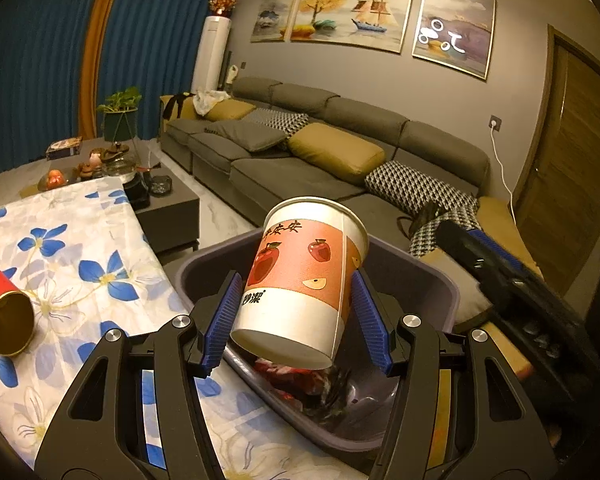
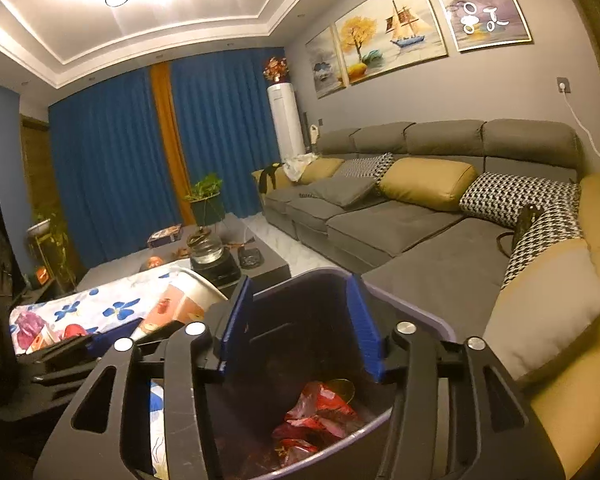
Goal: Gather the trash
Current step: 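Open the right tool dropping the black bag while the left tool drops the cup, then move both open tools back over the trash pile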
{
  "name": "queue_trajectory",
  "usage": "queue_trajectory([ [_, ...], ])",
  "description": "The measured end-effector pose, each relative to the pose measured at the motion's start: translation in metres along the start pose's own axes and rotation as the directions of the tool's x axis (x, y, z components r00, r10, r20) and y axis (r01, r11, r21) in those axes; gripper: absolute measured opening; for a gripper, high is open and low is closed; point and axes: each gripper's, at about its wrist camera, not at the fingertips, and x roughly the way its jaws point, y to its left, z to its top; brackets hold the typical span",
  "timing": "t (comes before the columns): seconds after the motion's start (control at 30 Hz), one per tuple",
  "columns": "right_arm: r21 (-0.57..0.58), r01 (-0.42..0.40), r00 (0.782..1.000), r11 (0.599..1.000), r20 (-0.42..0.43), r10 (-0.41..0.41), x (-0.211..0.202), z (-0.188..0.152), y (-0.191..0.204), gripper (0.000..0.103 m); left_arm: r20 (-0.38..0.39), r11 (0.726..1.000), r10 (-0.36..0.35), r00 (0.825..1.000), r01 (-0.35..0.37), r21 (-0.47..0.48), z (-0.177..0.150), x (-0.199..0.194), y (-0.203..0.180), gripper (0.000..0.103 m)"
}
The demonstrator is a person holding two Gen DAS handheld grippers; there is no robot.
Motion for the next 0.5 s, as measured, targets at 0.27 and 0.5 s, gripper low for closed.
queue_trajectory([
  [0.27, 0.008, 0.028, 0.999, 1.0, 0.044, -0.028, -0.029, 0.002, -0.003, 0.058, -0.023, 0.999, -0.012, 1.0, 0.013, 0.039, -0.003, 0.011, -0.015, 0.077],
  [0.5, 0.0, 0.011, 0.999, 1.0, 0.041, -0.011, -0.046, 0.001, 0.0, 0.061, 0.037, 0.993, 0.113, 0.993, -0.112, -0.029, -0.007, -0.026, 0.014, 0.091],
])
